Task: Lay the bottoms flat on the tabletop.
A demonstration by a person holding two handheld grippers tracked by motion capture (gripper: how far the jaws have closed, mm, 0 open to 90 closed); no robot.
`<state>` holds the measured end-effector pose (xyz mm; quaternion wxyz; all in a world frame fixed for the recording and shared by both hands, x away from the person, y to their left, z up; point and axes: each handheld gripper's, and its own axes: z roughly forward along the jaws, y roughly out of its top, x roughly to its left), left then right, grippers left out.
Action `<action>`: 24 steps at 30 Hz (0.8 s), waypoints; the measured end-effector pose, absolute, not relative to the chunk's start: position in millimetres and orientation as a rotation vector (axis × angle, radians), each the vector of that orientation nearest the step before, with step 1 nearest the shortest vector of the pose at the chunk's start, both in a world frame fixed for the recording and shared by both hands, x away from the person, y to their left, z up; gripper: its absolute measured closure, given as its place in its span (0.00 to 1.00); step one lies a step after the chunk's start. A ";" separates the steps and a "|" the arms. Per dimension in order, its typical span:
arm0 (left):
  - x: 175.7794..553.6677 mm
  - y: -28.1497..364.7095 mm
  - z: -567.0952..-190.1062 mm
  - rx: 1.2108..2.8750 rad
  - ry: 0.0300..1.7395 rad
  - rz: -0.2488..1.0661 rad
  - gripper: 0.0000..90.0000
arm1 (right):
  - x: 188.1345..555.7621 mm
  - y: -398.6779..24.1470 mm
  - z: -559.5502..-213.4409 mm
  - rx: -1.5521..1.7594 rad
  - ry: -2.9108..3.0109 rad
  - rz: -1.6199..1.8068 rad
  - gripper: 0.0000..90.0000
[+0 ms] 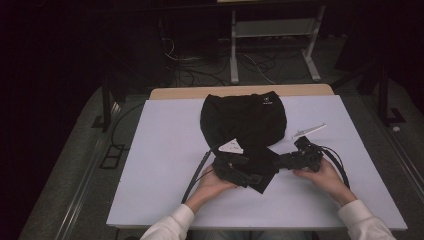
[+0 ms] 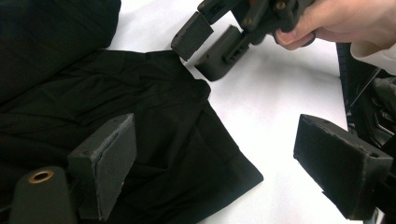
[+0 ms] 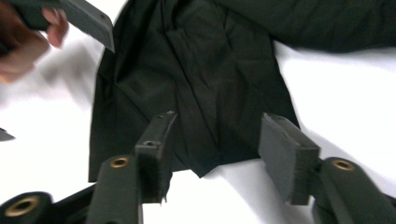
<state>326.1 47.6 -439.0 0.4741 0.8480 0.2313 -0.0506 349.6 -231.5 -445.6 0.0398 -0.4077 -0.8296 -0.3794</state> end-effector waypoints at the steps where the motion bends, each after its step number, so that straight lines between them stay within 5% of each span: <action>1: 326.1 48.3 -439.2 2.070 0.570 -0.126 0.15 | 348.5 -229.5 -445.8 -1.249 -2.559 -1.146 0.47; 9: 326.7 51.4 -440.7 2.074 0.576 -0.129 0.15 | 339.2 -214.8 -449.1 -1.196 -2.760 -1.035 0.40; 13: 326.5 51.0 -440.9 2.073 0.577 -0.127 0.15 | 331.2 -205.8 -448.7 -1.187 -2.907 -0.981 0.57; 17: 326.9 51.4 -440.9 2.074 0.579 -0.124 0.15 | 331.7 -205.6 -447.8 -1.145 -2.862 -0.997 0.92; 24: 327.7 53.3 -440.1 2.072 0.581 -0.119 0.15 | 336.4 -208.7 -447.8 -1.141 -2.769 -1.020 0.97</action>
